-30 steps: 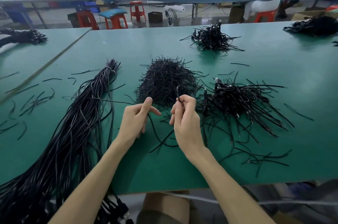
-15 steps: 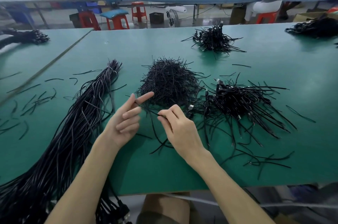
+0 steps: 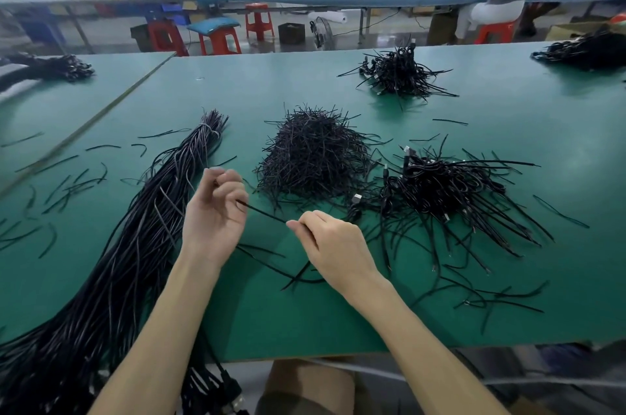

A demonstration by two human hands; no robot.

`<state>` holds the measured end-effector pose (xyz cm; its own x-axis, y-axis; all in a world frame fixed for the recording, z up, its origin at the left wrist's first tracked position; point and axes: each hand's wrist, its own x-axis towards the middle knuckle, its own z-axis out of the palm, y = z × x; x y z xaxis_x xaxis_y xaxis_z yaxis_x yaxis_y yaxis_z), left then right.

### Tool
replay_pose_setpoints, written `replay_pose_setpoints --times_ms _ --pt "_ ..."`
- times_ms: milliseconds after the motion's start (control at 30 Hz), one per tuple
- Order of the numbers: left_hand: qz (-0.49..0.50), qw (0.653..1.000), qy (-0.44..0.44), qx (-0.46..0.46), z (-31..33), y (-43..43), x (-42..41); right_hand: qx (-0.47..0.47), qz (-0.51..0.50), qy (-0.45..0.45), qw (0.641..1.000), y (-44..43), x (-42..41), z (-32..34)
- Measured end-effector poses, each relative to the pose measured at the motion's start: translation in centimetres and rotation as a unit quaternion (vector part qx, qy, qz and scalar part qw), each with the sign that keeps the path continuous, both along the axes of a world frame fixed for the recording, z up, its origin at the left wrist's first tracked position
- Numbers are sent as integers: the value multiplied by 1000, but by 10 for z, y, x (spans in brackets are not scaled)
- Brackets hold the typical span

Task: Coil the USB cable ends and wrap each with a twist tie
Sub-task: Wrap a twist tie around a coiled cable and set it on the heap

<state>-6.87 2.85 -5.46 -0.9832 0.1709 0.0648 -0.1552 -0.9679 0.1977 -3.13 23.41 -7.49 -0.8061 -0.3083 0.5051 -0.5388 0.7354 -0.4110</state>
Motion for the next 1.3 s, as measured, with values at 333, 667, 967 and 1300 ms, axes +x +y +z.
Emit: replay_pose_setpoints --times_ms 333,667,967,1300 --pt "-199 824 236 -475 -3 23 15 -62 -97 -28 993 5 -3 6" --pt "143 515 317 -783 -25 59 16 -263 -59 -65 961 8 -10 2" --pt "60 569 288 -768 -25 64 15 -249 -11 14 968 8 -4 1" --pt "-24 861 155 -484 -8 56 11 -110 65 -57 990 0 -1 0"
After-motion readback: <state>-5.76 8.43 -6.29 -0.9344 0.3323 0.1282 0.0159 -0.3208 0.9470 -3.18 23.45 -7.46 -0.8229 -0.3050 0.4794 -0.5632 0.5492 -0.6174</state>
